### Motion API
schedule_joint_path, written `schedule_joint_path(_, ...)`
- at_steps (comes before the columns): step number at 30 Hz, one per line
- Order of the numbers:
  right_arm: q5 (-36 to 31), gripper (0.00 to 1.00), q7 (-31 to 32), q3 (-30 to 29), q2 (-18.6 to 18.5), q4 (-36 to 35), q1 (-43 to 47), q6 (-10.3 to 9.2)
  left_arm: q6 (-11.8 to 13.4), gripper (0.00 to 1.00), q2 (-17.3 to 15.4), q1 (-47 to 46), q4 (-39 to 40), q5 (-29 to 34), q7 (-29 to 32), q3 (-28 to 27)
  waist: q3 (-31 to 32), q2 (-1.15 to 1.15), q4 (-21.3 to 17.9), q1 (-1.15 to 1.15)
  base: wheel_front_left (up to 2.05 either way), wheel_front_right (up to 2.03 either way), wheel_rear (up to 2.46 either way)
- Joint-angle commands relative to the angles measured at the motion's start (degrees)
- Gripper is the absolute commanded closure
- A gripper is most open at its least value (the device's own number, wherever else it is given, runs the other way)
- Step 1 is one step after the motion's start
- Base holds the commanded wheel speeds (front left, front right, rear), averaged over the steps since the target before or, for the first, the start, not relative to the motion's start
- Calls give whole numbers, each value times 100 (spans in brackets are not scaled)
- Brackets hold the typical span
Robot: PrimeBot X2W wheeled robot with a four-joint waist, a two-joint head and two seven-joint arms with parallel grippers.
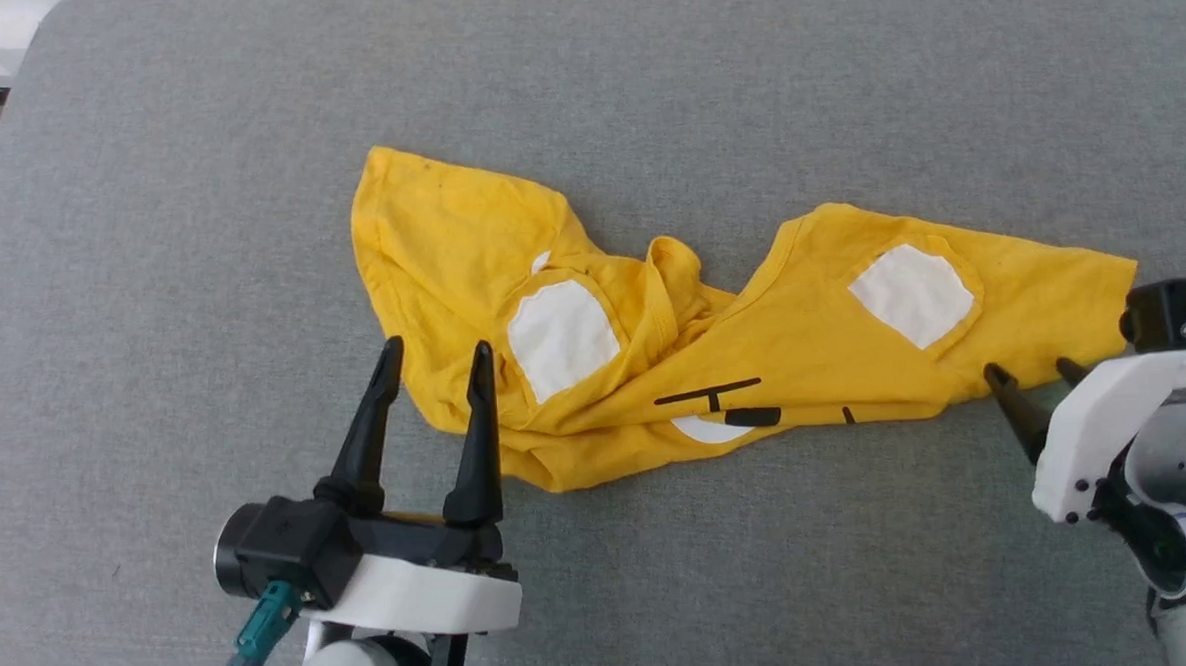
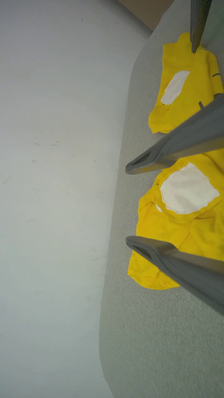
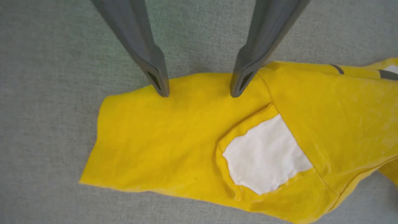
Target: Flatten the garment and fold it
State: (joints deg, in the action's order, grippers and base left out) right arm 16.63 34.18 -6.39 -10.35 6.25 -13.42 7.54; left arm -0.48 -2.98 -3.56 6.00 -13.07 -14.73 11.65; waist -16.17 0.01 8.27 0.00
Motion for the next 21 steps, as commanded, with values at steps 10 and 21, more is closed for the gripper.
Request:
schedule_joint_path(10, -675, 58, 6, -27, 171, 597, -234, -5, -87, 0, 10, 16, -46, 95, -27, 10, 14, -1, 171, 0, 0, 0, 0)
schedule_joint_path(21, -508, 100, -261, 756, 93, 267, -674, -5, -45, 0, 10, 57, -39, 87, -27, -64, 114, -1, 14, 0, 0, 0, 0)
